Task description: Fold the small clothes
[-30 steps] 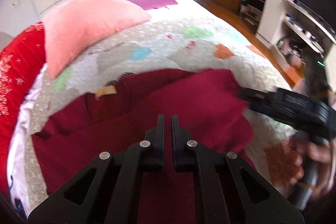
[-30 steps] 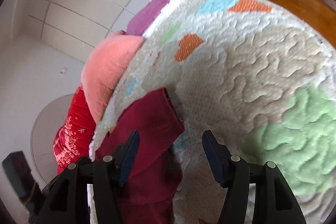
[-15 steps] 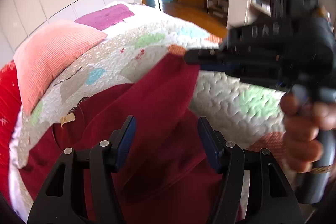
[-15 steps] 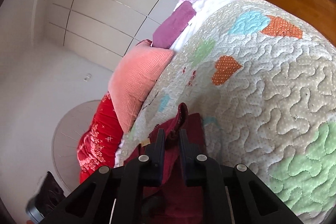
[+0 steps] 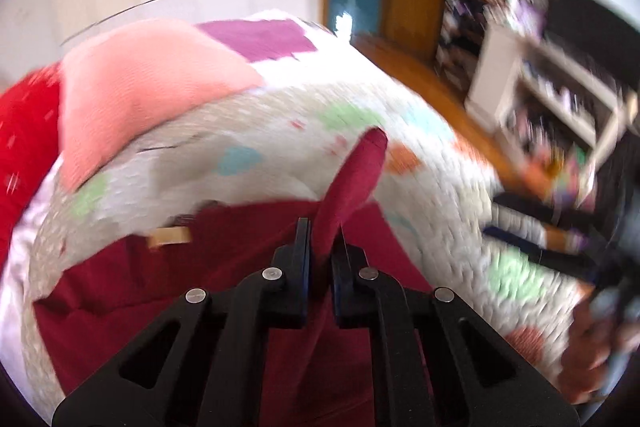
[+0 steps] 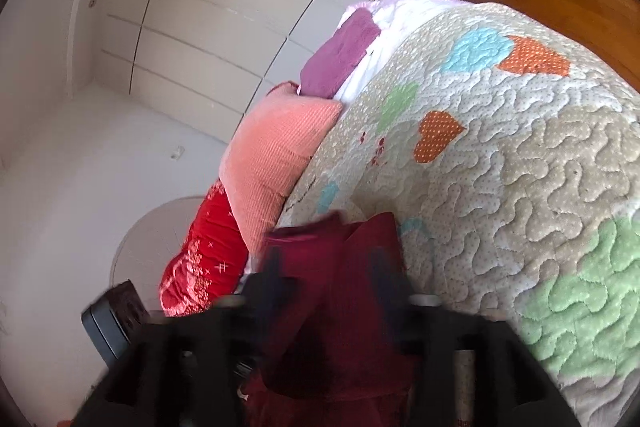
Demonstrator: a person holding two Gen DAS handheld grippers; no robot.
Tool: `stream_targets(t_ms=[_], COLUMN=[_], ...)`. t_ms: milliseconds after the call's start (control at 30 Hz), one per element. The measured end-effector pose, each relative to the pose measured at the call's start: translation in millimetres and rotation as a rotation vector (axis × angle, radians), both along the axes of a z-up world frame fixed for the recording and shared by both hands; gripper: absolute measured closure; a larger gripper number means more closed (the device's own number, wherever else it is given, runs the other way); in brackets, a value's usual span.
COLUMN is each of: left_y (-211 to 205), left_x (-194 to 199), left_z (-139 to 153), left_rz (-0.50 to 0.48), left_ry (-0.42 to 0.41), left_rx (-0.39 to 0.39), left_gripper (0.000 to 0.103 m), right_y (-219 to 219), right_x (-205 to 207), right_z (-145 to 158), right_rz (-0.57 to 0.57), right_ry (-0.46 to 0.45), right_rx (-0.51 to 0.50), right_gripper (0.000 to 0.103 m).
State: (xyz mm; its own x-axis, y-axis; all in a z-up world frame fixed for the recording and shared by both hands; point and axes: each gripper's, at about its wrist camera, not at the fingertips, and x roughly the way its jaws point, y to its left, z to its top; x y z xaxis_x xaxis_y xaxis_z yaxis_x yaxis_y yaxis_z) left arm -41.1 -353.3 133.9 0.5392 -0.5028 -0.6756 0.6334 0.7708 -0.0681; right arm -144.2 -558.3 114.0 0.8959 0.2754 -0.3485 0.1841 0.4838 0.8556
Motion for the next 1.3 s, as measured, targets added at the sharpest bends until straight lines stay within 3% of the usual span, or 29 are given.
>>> stream_targets(t_ms=[100,167,233,333,467,533,567,600,667,767,833,900,967,1033,1133,1300], left_y=[73.3,109.7,156.8,193.0,199.8,197.9,198.1,198.0,198.9,202.9,206.5,210.3,218.9,233.8,242.7,262.0], left_x=[12.6,16.1,21.1,24.8,16.2,15.0,16.0,18.9,19.1,14.7,14.0,18.7,22.8,14.4,-2.9,-13.5], left_z=[16.1,4.9,-28.2,-72.3,-91.6,-90.6,-85.6,-77.9,-54.2,-29.3,-39.1,-70.2,-99.5,-106.5,-91.7,-65.7], left_rz=[0.122,0.203,0.304,0.378,0.384,0.376,0.367,0.359,0.337,0.338,0.358,0.402,0.422,0.427,0.454,0.533], left_ry=[0.006,0.023,0.098,0.230,0.264,0.261,0.254,0.238,0.173,0.071,0.076,0.181,0.318,0.366,0.299,0.178], left_rx=[-0.127,-0.149,-0.191,-0.236,-0.272,-0.286,-0.305,-0.320,-0.353,-0.352,-0.321,-0.243,-0.214,-0.267,-0.222,-0.236], left_gripper=[0.096,0.096,0.096,0.096,0.096,0.096,0.096,0.096,0.096,0.096,0.096,0.096,0.094,0.091,0.080,0.059], right_y=[18.6,33.9,46.4,61.3,67.2,67.6,68.1,68.1,68.2,71.3,78.2,84.5,79.9,72.2,76.9,113.9], right_x=[7.6,15.1,24.2,39.5,61.4,74.3,80.2,83.4,80.0,61.3,55.7,61.6,70.6,59.1,39.0,39.9], right_z=[-3.8,-9.6,-15.2,-19.4,-26.9,-33.0,-35.4,-37.1,-29.6,1.8,7.7,-5.1,-27.5,-28.0,-6.7,9.1], right_rz=[0.068,0.096,0.115,0.125,0.138,0.148,0.162,0.162,0.141,0.067,0.044,0.050,0.089,0.057,0.049,0.243], right_ry=[0.099,0.162,0.209,0.262,0.297,0.306,0.307,0.314,0.291,0.203,0.171,0.203,0.336,0.319,0.274,0.168], right_rx=[-0.119,-0.211,-0.286,-0.386,-0.440,-0.467,-0.477,-0.488,-0.496,-0.548,-0.585,-0.630,-0.600,-0.538,-0.580,-0.597], right_gripper=[0.035,0.035,0.035,0.035,0.037,0.057,0.075,0.086,0.094,0.095,0.095,0.090,0.080,0.076,0.074,0.075])
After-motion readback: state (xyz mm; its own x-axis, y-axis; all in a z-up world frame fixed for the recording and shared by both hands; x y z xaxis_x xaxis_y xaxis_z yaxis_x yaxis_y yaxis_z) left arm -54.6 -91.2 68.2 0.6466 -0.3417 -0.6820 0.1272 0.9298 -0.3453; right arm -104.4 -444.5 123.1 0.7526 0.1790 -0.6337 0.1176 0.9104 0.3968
